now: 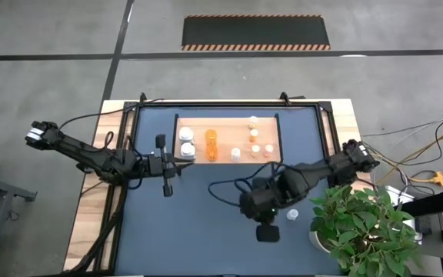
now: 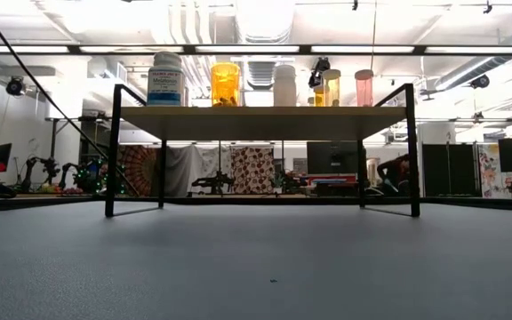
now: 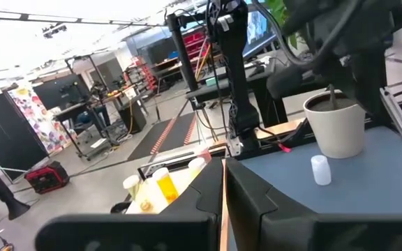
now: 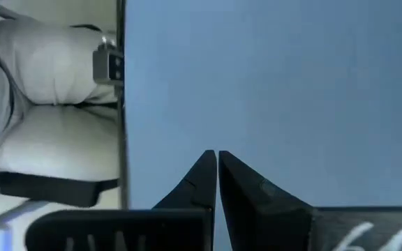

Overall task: Pick and place medicine bottles onto shelf by color
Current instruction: Put the transparent bottle on the shelf

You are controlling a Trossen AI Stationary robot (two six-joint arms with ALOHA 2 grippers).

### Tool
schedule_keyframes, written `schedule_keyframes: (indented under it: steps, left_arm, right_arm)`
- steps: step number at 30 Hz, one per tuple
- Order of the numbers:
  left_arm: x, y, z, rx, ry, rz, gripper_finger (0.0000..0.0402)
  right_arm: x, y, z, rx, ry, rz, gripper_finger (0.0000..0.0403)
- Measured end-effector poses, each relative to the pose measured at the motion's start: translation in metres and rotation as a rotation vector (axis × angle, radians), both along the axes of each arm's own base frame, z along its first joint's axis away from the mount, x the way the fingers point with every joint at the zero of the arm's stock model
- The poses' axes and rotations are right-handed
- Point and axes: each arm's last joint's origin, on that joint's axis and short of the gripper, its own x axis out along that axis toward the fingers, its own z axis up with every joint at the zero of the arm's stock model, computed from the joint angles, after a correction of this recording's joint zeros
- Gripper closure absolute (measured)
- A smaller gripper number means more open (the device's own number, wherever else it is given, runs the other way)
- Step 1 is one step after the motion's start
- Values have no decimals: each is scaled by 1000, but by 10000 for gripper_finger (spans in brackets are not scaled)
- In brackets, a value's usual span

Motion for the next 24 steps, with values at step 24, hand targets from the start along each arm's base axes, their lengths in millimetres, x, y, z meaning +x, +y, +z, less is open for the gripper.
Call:
schedule_keyframes:
  steps: [24]
  left_arm:
    - [-1,-10,-1,-21,3,-49,402]
  right_arm:
    - [-107,-20,-92,-62,530,-786,342]
